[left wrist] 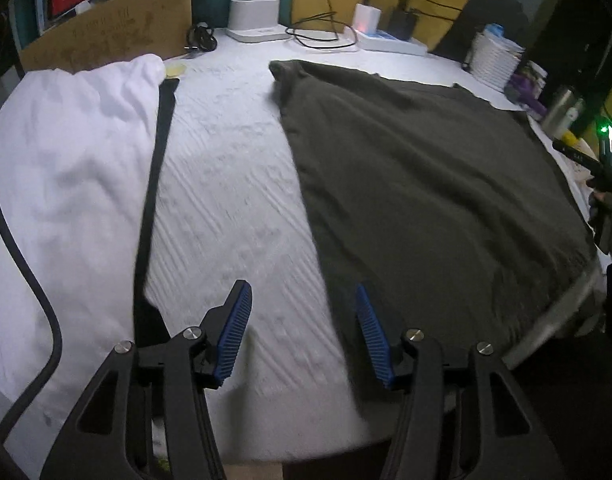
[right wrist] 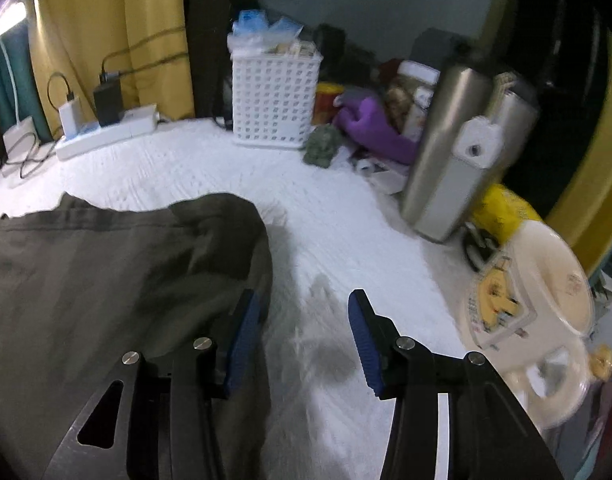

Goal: Fold small clothes

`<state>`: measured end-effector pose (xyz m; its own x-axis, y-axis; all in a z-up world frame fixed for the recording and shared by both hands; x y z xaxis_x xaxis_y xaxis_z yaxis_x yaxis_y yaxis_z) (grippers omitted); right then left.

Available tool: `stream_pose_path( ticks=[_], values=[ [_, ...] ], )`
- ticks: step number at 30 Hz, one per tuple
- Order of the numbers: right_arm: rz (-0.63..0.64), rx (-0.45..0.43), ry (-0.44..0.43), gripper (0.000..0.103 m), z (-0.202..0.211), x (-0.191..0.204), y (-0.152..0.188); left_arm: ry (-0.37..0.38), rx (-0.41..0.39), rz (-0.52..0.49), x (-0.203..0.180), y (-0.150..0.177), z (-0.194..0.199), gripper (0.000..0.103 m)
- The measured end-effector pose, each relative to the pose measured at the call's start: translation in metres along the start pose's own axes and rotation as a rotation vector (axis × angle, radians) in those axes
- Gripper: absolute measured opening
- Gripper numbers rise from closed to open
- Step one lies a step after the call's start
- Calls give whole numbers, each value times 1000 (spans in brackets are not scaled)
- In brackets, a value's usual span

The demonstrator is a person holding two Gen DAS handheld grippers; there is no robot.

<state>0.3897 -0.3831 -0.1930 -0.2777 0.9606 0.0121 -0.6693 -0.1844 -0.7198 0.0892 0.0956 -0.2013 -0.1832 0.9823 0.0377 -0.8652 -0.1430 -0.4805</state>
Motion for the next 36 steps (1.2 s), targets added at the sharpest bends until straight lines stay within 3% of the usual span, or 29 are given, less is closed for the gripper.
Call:
stream_pose_path(
  ticks=[1, 3, 7, 11, 13, 18, 21, 22, 24, 25, 33, 34, 36],
  values=[
    [-7, -13, 1, 59, 9, 0, 0, 14, -12, 2, -2, 2, 4, 54],
    [-35, -43, -17, 81, 28, 3, 1, 41, -35, -3, -7, 7, 9, 54],
    [-50, -75, -38, 81, 58, 16, 6, 79, -46, -28, -17, 20, 8, 54],
    [-36, -89, -41, 81, 86, 35, 15, 187, -64, 2, -22, 23, 18, 54],
    [-36, -97, -39, 81, 102, 42, 24, 216, -84, 5, -25, 22, 22, 61],
    [-34, -75, -11, 81, 133, 46, 68, 259, -79, -19, -45, 34, 16, 65],
    [-59, -47, -3, 81, 139, 40, 96, 266, -125, -46, -55, 36, 19, 65],
    [-79, -38, -8, 81, 141, 36, 105, 260, -142, -43, -55, 35, 19, 63],
    [-102, -24, -12, 81, 144, 31, 119, 248, -133, -38, -55, 34, 16, 15],
    [-116, -20, -17, 81, 145, 29, 126, 257, -111, -28, -55, 34, 14, 9],
    [-114, -5, -48, 80, 150, 42, 156, 224, -237, 9, -36, -1, 58, 8],
    [-110, 5, -58, 77, 147, 45, 161, 217, -245, 3, -36, -3, 62, 8],
    [-121, 27, -89, 57, 141, 51, 173, 204, -259, 0, -35, -8, 68, 8]
  ],
)
Point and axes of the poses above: each gripper's, at about its wrist camera, not at the fingertips, and z roughly against the way its jaws point, x to its left, y to its underside, the point moved 10 cm from there along -z, roughly the way its jaws point, and after that the axes turned 12 degrees about -y, right-handed, at the moved point
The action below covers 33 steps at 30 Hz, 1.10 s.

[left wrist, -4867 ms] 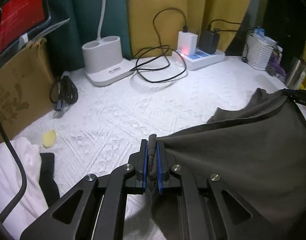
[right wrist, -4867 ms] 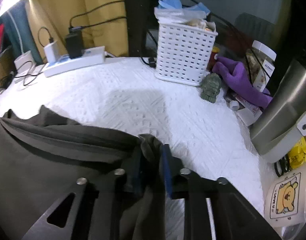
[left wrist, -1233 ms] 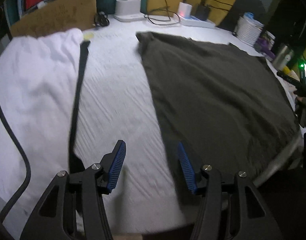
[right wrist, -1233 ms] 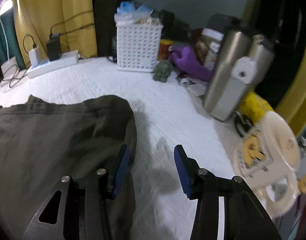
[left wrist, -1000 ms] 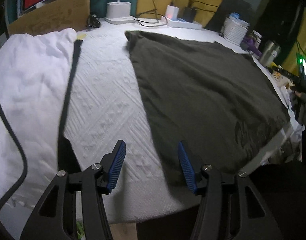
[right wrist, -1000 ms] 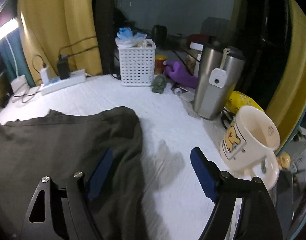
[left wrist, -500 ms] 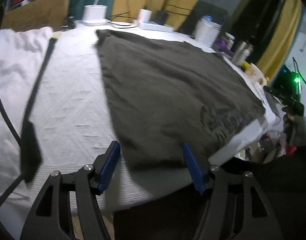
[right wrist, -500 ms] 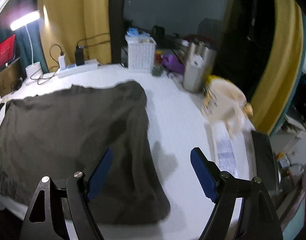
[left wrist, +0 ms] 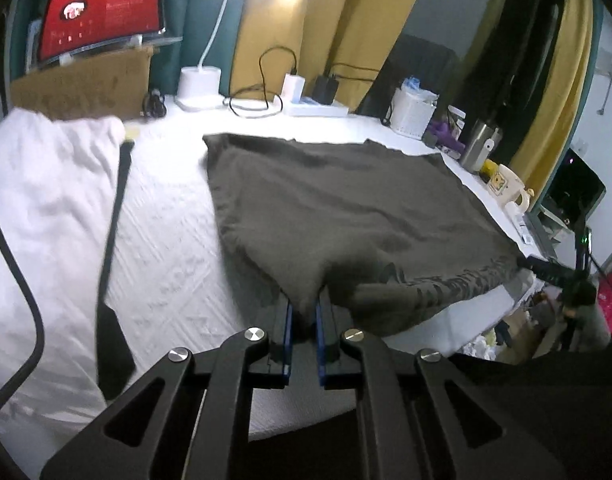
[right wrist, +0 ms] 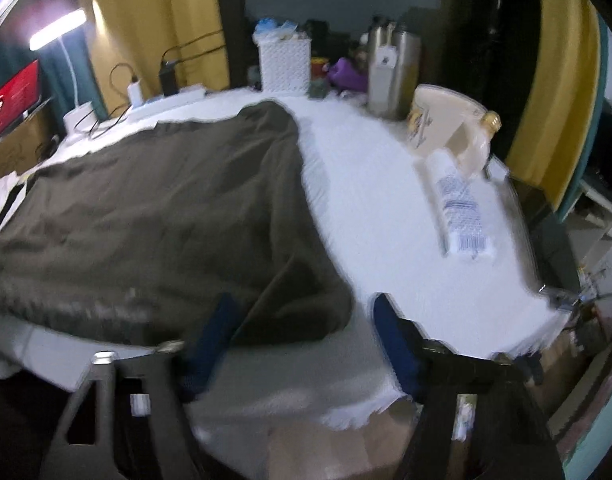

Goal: Fold small clothes

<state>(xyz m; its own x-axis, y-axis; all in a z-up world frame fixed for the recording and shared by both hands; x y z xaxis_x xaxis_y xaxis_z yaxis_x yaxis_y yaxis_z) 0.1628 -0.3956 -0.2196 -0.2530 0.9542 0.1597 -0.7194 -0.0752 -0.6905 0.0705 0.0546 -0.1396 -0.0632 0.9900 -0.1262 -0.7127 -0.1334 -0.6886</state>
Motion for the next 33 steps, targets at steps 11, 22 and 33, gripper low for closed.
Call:
stream_pose_path(
  ticks=[11, 22, 33],
  values=[
    [-25, -29, 24, 12, -4, -26, 3, -69, -71, -6, 9, -28, 25, 7],
    [-53, -58, 94, 12, 4, -49, 0, -179, 186, -72, 32, 40, -26, 11],
    [120, -32, 206, 103, -45, -29, -62, -266, 277, -23, 75, 62, -8, 41]
  ],
)
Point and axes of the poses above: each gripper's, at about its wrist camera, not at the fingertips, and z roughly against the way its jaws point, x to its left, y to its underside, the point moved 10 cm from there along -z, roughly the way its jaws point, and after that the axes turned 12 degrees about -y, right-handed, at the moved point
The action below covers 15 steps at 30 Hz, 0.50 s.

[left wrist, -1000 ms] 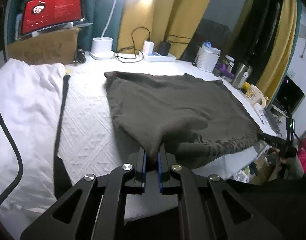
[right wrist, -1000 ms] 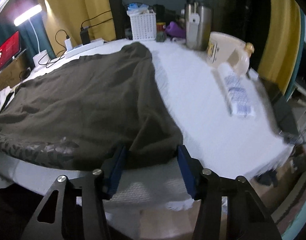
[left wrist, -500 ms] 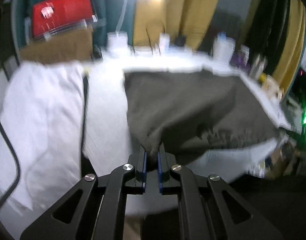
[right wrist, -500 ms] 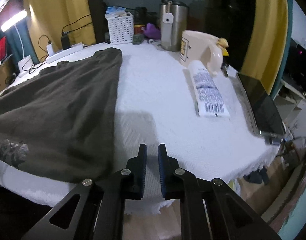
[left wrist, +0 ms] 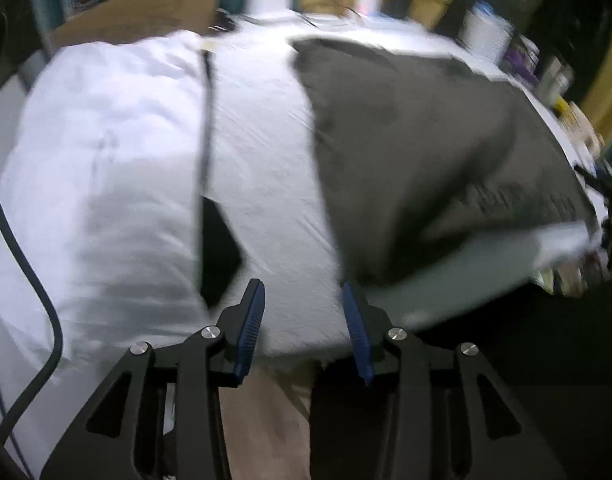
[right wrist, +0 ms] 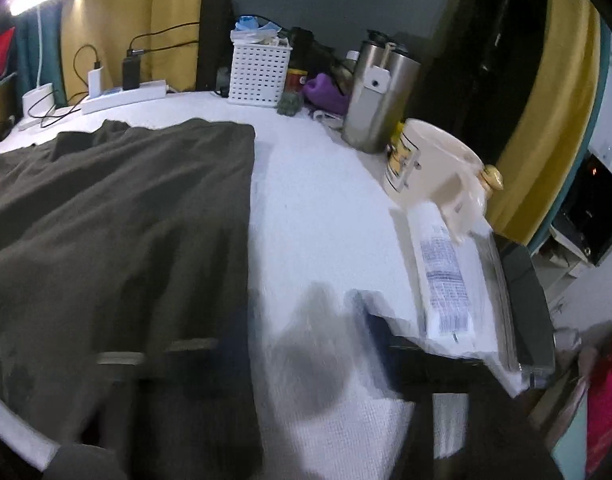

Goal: Fold small clothes

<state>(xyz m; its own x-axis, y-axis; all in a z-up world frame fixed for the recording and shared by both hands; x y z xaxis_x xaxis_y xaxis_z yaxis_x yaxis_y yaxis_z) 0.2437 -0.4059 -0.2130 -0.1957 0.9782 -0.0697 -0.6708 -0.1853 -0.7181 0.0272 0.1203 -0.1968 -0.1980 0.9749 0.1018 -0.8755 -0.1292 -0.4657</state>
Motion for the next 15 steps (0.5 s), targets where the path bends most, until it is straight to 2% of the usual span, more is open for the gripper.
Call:
stream_pose_path(
  ticks=[3, 7, 12, 15],
  values=[
    [40, 7, -23, 103, -14, 11, -15, -14, -63, 69, 13, -28, 4, 45],
    [61, 9, -54, 103, -25, 21, -30, -5, -141, 60, 5, -72, -3, 46],
    [31, -12, -114, 103, -27, 30, -51, 57, -192, 66, -9, -134, -30, 46],
    [17, -23, -132, 103, -31, 34, -63, 122, -203, 121, -10, -172, -46, 49]
  ],
)
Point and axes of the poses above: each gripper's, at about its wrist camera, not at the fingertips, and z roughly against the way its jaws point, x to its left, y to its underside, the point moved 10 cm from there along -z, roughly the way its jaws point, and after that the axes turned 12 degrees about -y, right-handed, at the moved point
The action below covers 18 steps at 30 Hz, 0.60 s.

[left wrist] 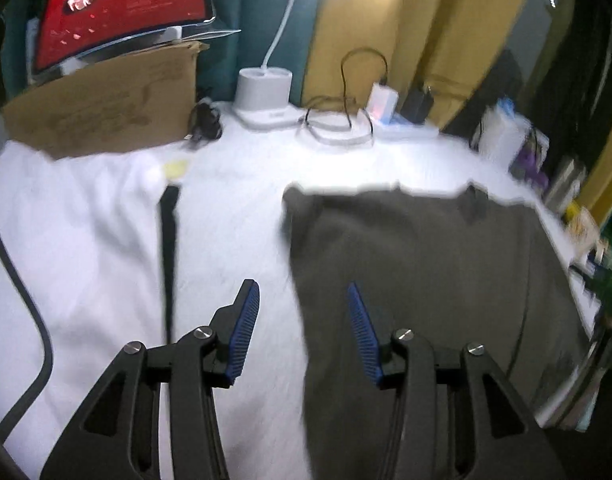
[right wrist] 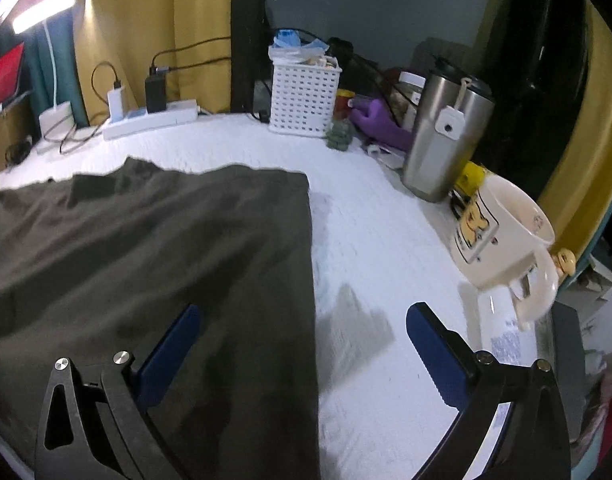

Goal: Fold small clothes

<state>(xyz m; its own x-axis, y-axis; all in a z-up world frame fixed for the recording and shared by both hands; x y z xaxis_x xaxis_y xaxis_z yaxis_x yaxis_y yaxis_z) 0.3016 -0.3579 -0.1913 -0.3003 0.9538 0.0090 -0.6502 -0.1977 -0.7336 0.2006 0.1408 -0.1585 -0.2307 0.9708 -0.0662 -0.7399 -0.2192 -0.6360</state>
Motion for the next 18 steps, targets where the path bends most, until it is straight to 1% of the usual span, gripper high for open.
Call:
stream_pose_path(
  ticks=[1, 4, 6, 8, 10, 12, 15, 16, 18],
  values=[
    [-1, 1, -2, 103, -2, 0, -3, 14, 7, 29, 0, -11, -9, 54],
    [13, 34, 6, 103, -15, 2, -8, 38, 15, 70, 0, -36, -28, 55],
    [18, 42, 12, 103, -20, 1, -10, 16, 20, 64, 0, -49, -40, 55],
    [2, 48, 12, 103, -25, -2, -12, 17, 28, 48, -2, -56, -50, 55],
    [-17, 55, 6, 103, -31, -6, -15, 11, 58, 37, -6, -61, -66, 55],
    [-39, 69, -12, 103, -38, -8, -16, -2, 89, -2, -12, -62, -82, 55],
    [-70, 64, -54, 103, -45, -5, -20, -42, 101, -91, -18, -63, -100, 55],
    [-80, 68, -66, 103, -49, -4, -22, -42, 109, -115, -19, -63, -104, 55],
    [-88, 78, -75, 103, -56, -3, -25, -13, 129, -136, -23, -62, -110, 55]
  ],
)
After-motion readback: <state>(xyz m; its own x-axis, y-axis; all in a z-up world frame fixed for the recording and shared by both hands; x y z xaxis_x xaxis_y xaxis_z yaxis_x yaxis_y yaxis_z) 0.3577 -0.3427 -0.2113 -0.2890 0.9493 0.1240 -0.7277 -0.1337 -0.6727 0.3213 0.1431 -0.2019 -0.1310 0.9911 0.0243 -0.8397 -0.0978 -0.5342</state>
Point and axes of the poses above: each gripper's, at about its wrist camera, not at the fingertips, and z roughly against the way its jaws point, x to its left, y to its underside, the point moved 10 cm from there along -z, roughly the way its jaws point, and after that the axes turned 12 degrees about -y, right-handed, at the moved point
